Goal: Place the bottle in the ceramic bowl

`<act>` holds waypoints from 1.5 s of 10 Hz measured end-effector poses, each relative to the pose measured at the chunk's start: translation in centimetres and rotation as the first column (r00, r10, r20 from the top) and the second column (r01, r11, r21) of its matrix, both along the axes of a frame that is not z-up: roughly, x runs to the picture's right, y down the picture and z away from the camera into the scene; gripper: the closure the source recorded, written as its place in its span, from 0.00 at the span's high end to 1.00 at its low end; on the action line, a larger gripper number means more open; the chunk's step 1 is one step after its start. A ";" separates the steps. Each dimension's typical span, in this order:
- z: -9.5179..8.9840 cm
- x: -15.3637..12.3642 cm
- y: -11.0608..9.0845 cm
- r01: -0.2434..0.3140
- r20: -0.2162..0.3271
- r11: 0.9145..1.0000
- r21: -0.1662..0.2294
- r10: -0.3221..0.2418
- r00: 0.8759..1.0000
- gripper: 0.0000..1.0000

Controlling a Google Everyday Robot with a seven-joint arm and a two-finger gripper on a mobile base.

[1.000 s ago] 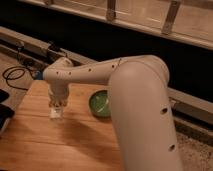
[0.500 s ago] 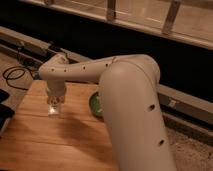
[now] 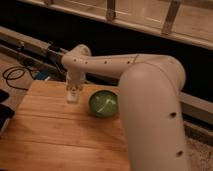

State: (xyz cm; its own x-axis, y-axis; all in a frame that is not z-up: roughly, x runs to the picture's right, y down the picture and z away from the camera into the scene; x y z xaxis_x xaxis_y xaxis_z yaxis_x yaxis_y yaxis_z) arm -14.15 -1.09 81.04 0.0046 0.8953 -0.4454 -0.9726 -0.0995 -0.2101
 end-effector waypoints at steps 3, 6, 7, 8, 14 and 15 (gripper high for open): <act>-1.1 5.8 -0.1 -0.100 -0.016 0.994 0.051 0.100 0.995 0.00; -1.1 5.3 0.0 -0.095 -0.012 0.994 0.047 0.096 0.995 0.00; -0.5 4.9 0.0 -0.070 -0.024 0.997 0.041 0.071 0.997 0.00; 0.4 4.2 0.1 -0.049 -0.048 0.998 0.032 0.050 0.998 0.00; 4.2 8.4 0.4 -0.083 -0.245 0.997 -0.008 0.078 0.966 0.00; 4.0 10.5 1.0 -0.098 -0.272 0.995 -0.013 0.091 0.958 0.00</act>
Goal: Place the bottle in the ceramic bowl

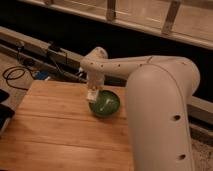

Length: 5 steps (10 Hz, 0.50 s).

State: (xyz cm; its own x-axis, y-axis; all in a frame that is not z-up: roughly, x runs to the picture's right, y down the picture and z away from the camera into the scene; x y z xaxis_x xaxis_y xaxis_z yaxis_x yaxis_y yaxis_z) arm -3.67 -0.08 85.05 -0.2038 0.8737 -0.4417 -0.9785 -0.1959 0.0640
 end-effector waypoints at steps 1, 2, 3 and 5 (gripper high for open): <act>-0.3 2.6 0.9 -0.021 -0.031 1.000 -0.009 0.021 0.999 0.00; -0.5 4.7 1.7 -0.050 -0.057 0.999 -0.020 0.049 0.997 0.01; -0.7 6.0 2.1 -0.058 -0.075 0.998 -0.027 0.056 0.996 0.04; -0.9 5.6 2.4 -0.061 -0.068 0.998 -0.034 0.059 0.996 0.01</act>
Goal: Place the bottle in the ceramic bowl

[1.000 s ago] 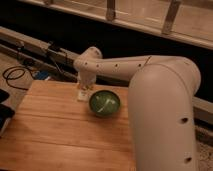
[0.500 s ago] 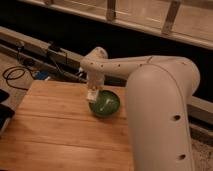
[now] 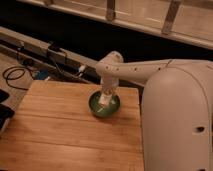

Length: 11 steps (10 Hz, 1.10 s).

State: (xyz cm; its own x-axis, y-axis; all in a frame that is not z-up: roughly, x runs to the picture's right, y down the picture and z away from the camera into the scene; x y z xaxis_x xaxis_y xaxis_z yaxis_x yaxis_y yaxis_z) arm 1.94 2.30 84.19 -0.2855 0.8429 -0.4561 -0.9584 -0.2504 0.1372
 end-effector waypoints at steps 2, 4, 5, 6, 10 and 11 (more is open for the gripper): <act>0.0 0.4 0.0 -0.002 -0.005 1.000 -0.001 0.002 1.000 0.06; 0.0 0.1 0.0 0.001 -0.003 1.000 -0.001 -0.001 1.000 0.26; 0.0 0.1 0.0 0.001 -0.003 1.000 0.000 -0.001 1.000 0.34; 0.0 0.2 0.0 0.001 -0.003 1.000 0.000 -0.001 1.000 0.46; 0.0 0.2 0.0 0.002 -0.003 1.000 0.000 -0.002 1.000 0.80; 0.0 0.2 0.0 0.002 -0.003 1.000 0.000 -0.002 1.000 0.80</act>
